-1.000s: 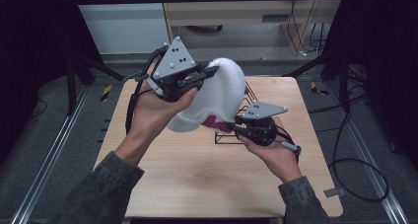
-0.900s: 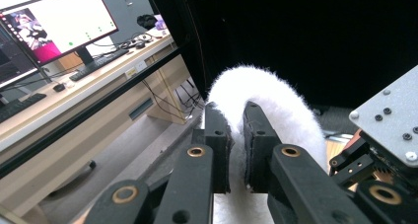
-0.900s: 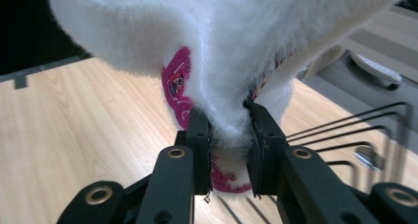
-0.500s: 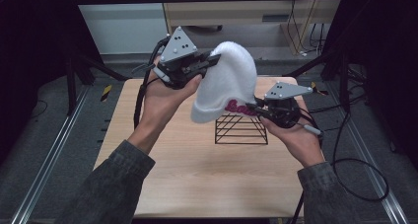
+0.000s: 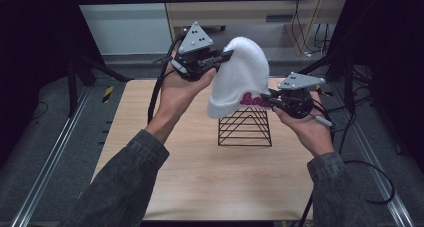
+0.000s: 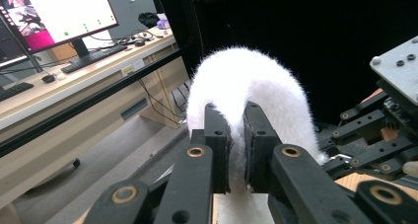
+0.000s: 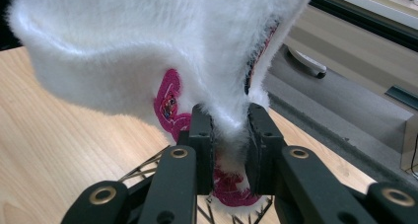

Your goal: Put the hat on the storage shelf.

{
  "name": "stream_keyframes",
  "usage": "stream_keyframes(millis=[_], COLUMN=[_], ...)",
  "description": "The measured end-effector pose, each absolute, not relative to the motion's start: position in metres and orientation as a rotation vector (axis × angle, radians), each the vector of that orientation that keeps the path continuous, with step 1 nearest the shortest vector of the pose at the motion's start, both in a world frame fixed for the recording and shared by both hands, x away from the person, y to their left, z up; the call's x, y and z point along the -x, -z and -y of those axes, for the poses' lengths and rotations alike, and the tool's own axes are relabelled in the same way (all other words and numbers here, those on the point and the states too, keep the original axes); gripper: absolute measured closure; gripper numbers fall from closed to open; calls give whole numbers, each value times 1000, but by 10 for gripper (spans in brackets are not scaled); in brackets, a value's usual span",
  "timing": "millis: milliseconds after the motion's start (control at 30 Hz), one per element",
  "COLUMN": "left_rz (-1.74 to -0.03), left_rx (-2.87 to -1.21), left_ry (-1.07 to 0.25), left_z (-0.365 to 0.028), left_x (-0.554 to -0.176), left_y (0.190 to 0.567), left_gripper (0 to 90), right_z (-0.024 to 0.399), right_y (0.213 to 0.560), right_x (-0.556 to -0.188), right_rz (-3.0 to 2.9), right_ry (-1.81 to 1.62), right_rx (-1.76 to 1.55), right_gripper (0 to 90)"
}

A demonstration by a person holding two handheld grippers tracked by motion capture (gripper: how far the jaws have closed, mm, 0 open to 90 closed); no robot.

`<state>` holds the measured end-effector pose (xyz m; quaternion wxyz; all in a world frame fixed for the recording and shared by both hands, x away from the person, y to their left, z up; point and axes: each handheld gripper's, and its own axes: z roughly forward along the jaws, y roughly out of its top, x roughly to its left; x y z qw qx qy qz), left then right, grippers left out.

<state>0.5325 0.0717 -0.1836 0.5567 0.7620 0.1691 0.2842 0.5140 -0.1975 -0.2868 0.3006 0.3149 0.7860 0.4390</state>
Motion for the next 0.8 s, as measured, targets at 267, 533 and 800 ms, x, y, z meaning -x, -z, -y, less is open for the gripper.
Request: stream_keyframes(millis=[267,533,800], left_rz=[-400,-398,-407], left_rx=[-1793,-1792,-1814], left_ry=[-657,-638,-623], left_z=[-65,-57,-49], left_x=[-539,-547,-554], left_y=[186,193,200], left_gripper=[830,829,827], right_z=[202,205,215], right_y=[290,295,307], right_x=[-521,-525,-521], right_rz=[-2070,-2065,-2075], right_ry=[-1149,-1134,-1151], right_rx=[-852,-868,-899], right_gripper=[761,761,762])
